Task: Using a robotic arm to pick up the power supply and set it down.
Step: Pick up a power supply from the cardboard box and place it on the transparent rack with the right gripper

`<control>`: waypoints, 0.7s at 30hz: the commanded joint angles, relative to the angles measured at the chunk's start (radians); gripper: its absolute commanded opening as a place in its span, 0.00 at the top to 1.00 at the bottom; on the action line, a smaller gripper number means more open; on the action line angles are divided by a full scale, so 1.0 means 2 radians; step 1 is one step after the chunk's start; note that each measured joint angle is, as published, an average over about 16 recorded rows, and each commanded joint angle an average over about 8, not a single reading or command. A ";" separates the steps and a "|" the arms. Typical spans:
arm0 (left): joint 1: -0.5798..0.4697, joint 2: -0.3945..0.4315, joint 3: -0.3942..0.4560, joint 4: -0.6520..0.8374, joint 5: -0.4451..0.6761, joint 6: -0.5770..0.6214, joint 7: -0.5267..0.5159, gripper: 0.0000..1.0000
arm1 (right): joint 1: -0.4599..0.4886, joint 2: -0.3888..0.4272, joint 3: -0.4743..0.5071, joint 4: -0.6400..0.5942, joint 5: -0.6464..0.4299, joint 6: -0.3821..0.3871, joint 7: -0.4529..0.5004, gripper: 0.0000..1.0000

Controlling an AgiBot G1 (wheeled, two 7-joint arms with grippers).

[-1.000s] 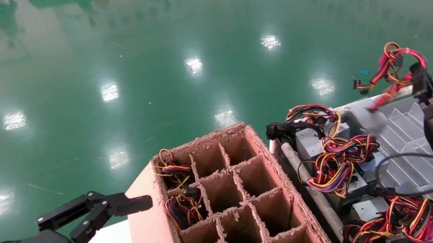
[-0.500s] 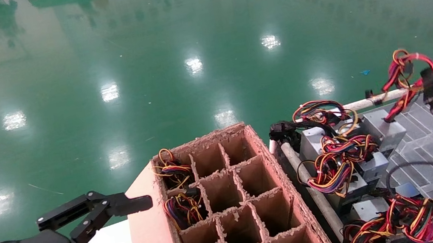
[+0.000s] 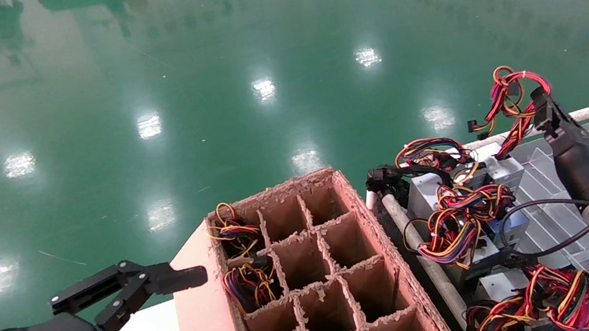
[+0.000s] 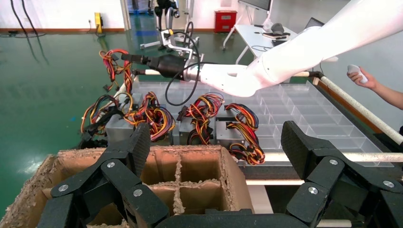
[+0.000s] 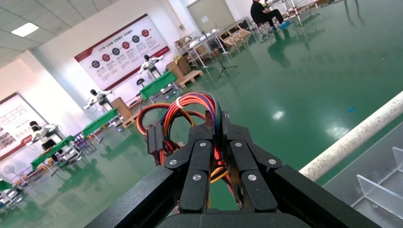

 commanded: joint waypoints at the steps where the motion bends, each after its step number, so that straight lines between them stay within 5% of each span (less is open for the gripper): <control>1: 0.000 0.000 0.000 0.000 0.000 0.000 0.000 0.00 | 0.000 -0.002 -0.002 -0.001 -0.002 0.005 0.000 0.80; 6: 0.000 0.000 0.000 0.000 0.000 0.000 0.000 0.00 | -0.002 -0.002 -0.003 0.000 -0.004 0.006 0.000 0.17; 8: 0.000 0.000 0.000 0.000 0.000 0.000 0.000 0.00 | -0.002 -0.002 -0.003 0.001 -0.004 0.007 0.000 0.00; 21: 0.000 0.000 0.000 0.000 0.000 0.000 0.000 0.00 | -0.003 -0.002 -0.004 0.001 -0.005 0.007 0.000 0.00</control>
